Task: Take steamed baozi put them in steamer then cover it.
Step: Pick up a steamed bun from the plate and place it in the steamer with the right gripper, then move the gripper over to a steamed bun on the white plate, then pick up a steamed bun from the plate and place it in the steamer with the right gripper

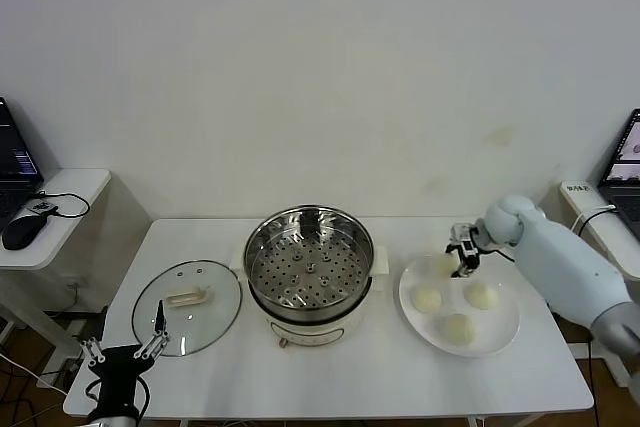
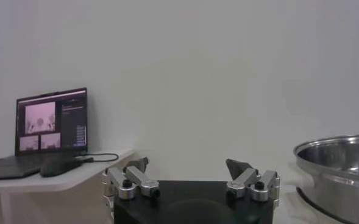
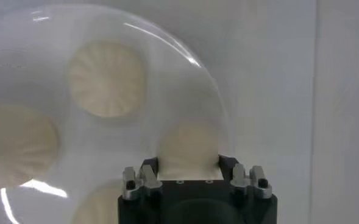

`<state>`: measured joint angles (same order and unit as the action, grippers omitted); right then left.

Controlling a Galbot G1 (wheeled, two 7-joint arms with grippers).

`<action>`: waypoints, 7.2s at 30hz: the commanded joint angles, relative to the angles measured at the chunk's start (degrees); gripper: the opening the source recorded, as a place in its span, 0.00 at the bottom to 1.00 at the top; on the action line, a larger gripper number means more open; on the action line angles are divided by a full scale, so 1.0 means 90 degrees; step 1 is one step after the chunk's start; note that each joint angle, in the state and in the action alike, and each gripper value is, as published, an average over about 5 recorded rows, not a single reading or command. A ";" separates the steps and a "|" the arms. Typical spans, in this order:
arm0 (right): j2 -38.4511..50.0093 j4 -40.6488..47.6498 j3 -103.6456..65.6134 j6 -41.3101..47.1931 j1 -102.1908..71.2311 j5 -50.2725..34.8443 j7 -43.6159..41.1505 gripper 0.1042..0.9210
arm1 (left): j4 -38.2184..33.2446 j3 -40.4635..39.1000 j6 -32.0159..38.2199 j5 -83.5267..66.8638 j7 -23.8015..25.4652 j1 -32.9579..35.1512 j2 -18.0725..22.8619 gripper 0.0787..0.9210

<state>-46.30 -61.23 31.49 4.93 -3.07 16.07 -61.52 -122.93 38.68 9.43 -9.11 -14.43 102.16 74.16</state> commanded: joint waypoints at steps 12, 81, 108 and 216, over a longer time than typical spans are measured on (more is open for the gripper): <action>0.0229 -0.1547 0.2424 0.0040 0.3456 -0.2734 -0.0007 0.63 | 0.0004 -0.0035 -0.0012 -0.0116 0.0009 -0.0130 -0.0137 0.88; -0.2707 -0.0589 0.4514 -0.1464 0.4145 -0.2385 0.0461 0.88 | -0.0105 0.0303 0.0149 -0.0230 0.0034 0.0053 -0.0036 0.88; 0.2833 -0.4003 0.3926 0.1216 0.2551 -0.2567 0.0496 0.88 | -0.0047 0.0299 0.0037 -0.0215 0.0080 -0.0117 -0.0192 0.88; -0.4044 -0.0748 0.4288 0.3357 0.2995 -0.4817 0.1844 0.50 | -0.0174 0.0711 0.0181 -0.0225 0.0030 -0.0201 -0.0091 0.88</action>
<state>-75.78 -71.96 69.01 33.11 25.68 -26.00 -46.36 -124.53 44.92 11.05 -11.14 -14.17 100.34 73.35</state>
